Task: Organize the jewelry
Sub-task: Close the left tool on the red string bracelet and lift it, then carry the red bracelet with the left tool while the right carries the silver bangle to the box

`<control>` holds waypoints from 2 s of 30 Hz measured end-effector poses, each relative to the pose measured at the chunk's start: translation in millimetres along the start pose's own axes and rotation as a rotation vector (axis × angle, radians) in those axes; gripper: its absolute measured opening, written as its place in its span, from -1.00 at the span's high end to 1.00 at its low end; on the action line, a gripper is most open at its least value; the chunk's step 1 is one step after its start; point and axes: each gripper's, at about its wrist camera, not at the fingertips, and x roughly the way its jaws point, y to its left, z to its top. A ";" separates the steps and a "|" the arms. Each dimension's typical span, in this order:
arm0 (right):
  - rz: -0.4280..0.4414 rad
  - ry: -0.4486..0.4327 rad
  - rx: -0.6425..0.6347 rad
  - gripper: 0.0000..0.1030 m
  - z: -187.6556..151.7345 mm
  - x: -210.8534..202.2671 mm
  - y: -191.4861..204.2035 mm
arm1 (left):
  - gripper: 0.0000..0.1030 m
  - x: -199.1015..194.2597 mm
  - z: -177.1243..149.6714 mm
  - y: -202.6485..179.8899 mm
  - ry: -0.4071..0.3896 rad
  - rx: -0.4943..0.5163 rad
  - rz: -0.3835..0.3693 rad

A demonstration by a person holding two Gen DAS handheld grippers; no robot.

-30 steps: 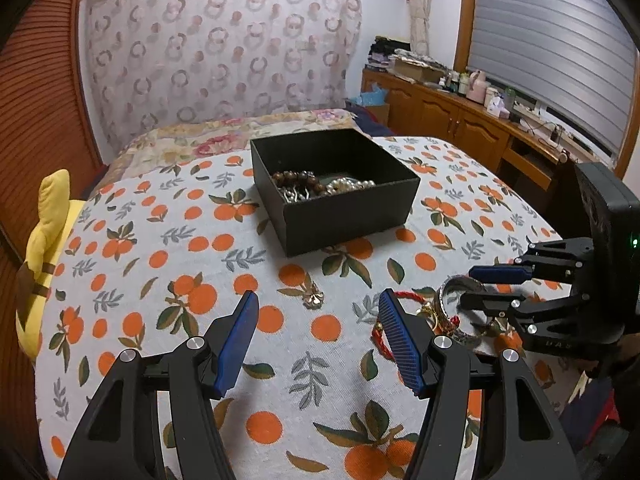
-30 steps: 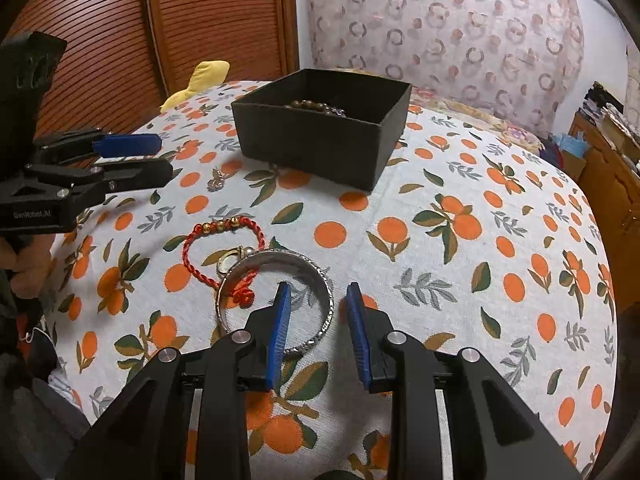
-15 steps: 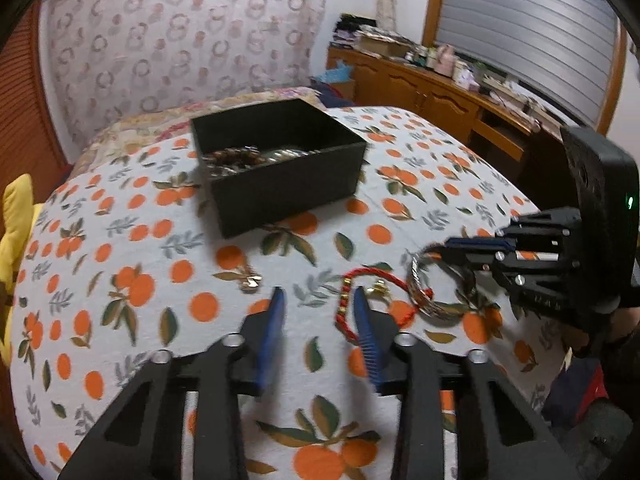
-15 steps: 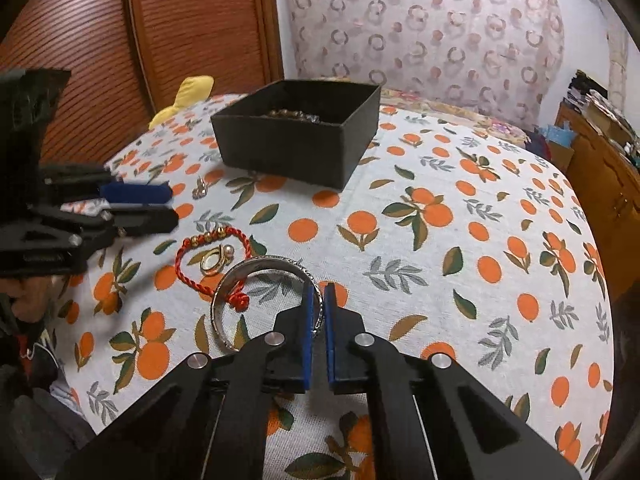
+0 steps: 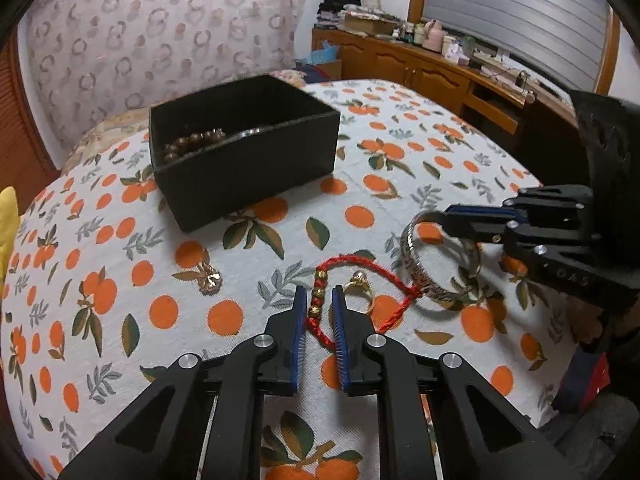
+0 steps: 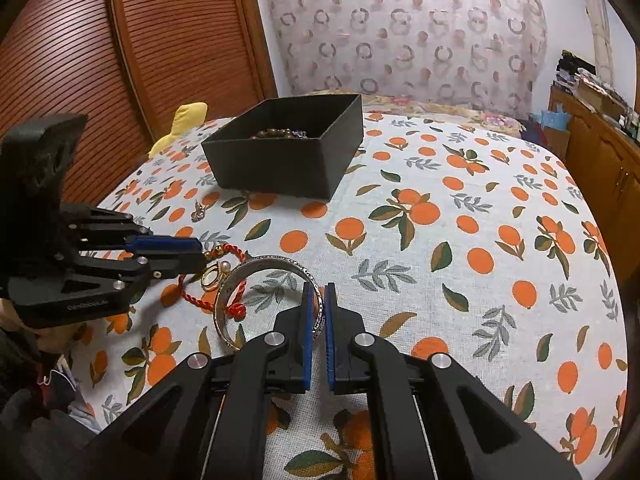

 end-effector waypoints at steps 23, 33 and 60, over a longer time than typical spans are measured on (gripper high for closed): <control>-0.011 -0.032 -0.024 0.88 2.2 -7.9 7.3 | 0.89 -36.5 3.3 5.4 -0.133 -0.032 0.036; -0.029 -0.098 -0.062 0.89 29.4 -18.2 9.2 | 0.89 -49.9 13.6 17.6 -0.197 -0.070 0.065; 0.029 -0.142 -0.178 0.89 156.4 59.3 -8.6 | 0.88 -29.2 82.6 86.4 -0.215 -0.158 0.147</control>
